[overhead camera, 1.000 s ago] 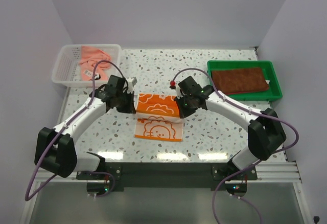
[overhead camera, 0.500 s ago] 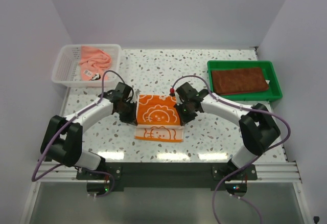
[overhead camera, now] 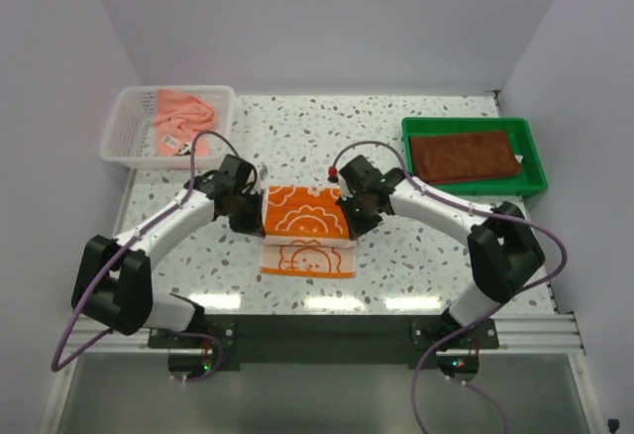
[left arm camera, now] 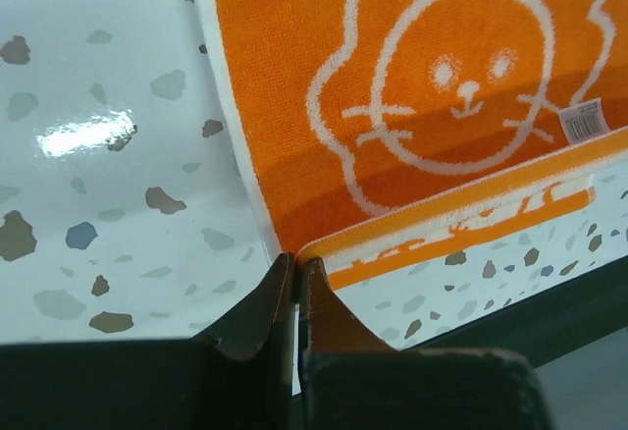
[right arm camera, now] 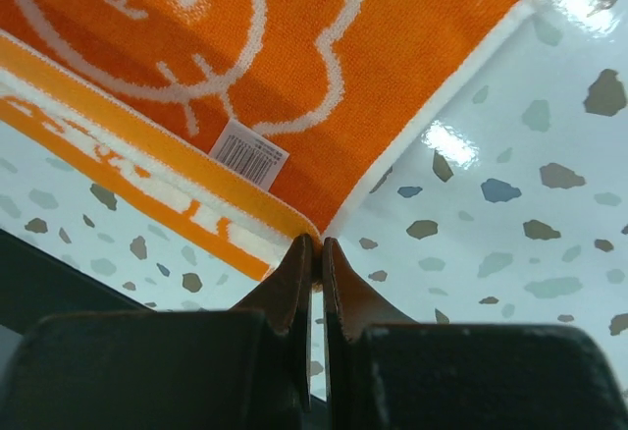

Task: Fold and stack the towels
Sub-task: Fold the towel

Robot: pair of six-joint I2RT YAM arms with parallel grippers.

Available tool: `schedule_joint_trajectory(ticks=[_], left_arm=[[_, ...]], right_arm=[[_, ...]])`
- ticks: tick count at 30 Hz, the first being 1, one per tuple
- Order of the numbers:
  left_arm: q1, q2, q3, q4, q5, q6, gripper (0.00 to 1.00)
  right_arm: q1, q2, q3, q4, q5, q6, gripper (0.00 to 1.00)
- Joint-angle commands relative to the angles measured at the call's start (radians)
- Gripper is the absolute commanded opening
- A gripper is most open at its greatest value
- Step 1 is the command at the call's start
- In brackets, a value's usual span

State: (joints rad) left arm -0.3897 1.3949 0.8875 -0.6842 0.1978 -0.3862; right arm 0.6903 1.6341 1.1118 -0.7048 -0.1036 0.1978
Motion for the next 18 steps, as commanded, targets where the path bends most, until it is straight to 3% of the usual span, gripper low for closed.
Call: schedule_joint_trajectory(ticks=[1,7,18], left_arm=[[0.014,-0.056,0.053,-0.124,-0.149,0.000,0.00],[0.014,-0.096,0.033,-0.147,-0.135,-0.006,0.00],[-0.006,-0.057,-0.081,-0.094,-0.057,-0.014,0.03]], right_arm=[[-0.009,-0.075,0.052,-0.199,0.139,-0.031,0.00],[0.014,-0.099,0.036,-0.243,0.124,-0.005,0.00],[0.029,-0.074,-0.069,-0.170,0.107,0.022,0.00]])
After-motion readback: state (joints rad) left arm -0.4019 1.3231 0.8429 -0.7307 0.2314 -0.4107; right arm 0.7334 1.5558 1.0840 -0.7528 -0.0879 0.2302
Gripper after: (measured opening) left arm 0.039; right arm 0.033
